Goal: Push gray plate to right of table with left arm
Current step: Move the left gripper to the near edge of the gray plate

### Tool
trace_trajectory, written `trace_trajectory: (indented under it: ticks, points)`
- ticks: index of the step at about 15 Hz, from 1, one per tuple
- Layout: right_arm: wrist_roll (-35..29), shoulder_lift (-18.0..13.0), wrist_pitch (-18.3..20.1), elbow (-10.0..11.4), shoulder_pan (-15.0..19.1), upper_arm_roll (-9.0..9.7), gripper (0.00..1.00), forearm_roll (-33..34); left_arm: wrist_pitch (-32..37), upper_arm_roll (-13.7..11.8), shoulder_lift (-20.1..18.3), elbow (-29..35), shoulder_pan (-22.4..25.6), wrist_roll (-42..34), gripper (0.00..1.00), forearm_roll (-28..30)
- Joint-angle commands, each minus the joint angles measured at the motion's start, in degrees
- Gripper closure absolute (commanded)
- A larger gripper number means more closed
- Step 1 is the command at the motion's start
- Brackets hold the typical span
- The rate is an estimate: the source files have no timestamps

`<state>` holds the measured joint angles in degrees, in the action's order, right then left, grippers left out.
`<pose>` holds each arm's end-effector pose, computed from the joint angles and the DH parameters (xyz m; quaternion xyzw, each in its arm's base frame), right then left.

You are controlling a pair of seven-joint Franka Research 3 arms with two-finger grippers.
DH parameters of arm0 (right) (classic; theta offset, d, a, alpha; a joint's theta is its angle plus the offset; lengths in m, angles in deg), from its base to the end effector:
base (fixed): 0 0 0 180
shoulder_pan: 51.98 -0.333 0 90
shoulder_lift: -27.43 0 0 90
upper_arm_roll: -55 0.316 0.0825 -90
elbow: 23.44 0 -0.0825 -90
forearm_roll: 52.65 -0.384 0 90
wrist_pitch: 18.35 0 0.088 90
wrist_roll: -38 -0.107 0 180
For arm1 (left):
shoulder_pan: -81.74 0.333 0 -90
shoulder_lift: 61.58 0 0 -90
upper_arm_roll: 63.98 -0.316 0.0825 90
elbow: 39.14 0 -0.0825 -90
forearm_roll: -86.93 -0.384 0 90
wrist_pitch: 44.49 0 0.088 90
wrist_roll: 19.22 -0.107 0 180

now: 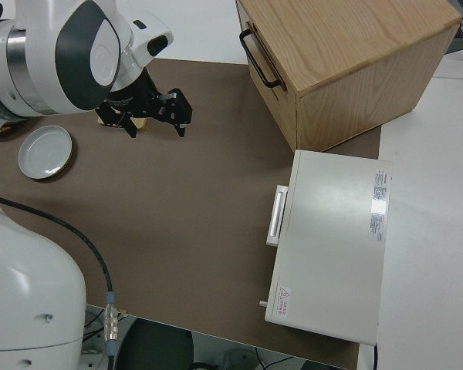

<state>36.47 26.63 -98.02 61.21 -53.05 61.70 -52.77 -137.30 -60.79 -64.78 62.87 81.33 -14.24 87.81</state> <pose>0.5260 0.0726 0.6601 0.9978 0.0545 -0.0364 0.0027 0.5320 -0.0357 0.5602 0.9985 0.0129 -0.0527 0.0022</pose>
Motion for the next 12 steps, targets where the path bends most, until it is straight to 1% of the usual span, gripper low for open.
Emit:
trace_trajectory:
  ticks: [1,4,6,9,12]
  points:
    - [-0.14,-0.17,0.83,-0.45,1.15,0.86,0.017,-0.59,0.09,-0.30,-0.49,1.79,-0.48,6.26,0.00,0.17]
    - [-0.05,-0.17,0.83,-0.45,1.15,0.86,0.017,-0.59,-0.53,-0.38,-0.49,2.58,0.48,10.74,0.00,3.85]
    - [-0.05,-0.17,0.83,-0.45,1.15,0.77,0.017,-0.59,-1.23,-0.38,-0.76,3.55,1.80,11.98,0.00,5.53]
    - [-0.14,-0.17,0.83,-0.45,1.15,0.86,0.017,-0.59,-2.89,-0.38,-0.67,4.51,2.51,13.56,0.00,5.71]
    - [-0.14,-0.17,0.83,-0.45,1.15,0.77,0.017,-0.59,-7.19,-0.30,-1.37,8.45,2.42,15.14,0.00,5.54]
